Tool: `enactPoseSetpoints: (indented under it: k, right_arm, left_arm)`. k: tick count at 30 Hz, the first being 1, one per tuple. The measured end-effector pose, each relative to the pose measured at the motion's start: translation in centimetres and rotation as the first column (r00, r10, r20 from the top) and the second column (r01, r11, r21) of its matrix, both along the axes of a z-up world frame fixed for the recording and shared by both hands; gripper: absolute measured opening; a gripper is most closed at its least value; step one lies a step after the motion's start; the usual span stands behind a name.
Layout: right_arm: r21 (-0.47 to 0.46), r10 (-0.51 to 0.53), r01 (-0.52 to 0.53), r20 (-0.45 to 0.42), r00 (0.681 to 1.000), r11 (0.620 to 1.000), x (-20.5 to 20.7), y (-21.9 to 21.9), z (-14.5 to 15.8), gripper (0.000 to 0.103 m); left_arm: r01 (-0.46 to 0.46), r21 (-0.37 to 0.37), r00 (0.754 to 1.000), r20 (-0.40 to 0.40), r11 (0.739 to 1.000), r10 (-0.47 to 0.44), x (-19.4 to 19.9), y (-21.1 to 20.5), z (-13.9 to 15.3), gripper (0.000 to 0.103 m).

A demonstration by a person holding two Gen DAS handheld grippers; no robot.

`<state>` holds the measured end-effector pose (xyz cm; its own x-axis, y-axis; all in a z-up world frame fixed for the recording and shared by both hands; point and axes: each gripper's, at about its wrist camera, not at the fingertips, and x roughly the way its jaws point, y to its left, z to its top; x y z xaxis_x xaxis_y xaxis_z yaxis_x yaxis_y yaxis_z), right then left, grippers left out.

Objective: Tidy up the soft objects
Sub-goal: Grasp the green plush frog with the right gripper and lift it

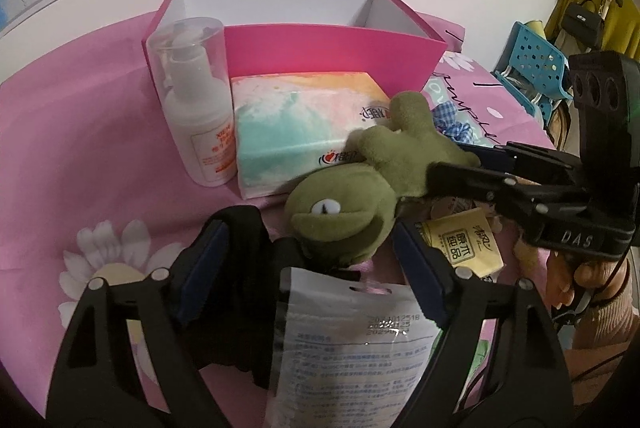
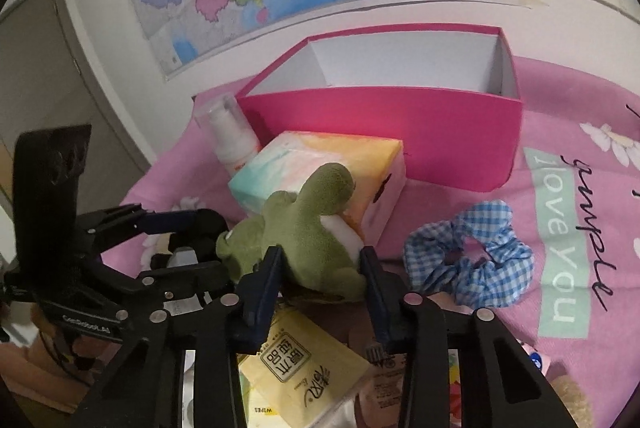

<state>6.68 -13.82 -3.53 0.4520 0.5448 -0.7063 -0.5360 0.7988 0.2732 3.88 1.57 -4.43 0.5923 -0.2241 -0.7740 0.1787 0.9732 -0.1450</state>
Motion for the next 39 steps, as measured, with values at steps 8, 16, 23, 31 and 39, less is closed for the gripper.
enactPoseSetpoints:
  k: [8, 16, 23, 31, 39]
  right_arm:
    - [0.138, -0.018, 0.022, -0.032, 0.999, 0.99, -0.4, -2.3, 1.2, 0.035]
    - [0.203, 0.007, -0.007, 0.001, 1.0, 0.979, -1.3, -2.6, 4.0, 0.035]
    - [0.22, 0.002, -0.019, 0.075, 0.997, 0.975, -0.4, -2.6, 7.6, 0.035]
    - [0.23, -0.007, -0.029, 0.152, 0.988, 0.973, 3.5, -1.5, 10.8, 0.035]
    - [0.238, -0.026, -0.001, 0.108, 0.994, 0.971, 8.8, 0.1, 9.6, 0.036]
  left_arm:
    - [0.095, -0.011, 0.995, 0.006, 0.995, -0.095, -0.3, -1.5, 0.6, 0.084]
    - [0.13, -0.041, 0.991, 0.043, 0.991, -0.129, -0.3, -2.0, 2.6, 0.074]
    - [0.14, -0.016, 0.983, 0.126, 0.99, -0.137, 0.3, -2.0, 6.0, 0.072]
    - [0.097, 0.02, 0.976, 0.195, 0.995, -0.099, 3.6, -1.3, 9.7, 0.072]
    - [0.027, 0.066, 0.985, 0.171, 0.997, -0.038, 9.0, -0.7, 10.1, 0.072]
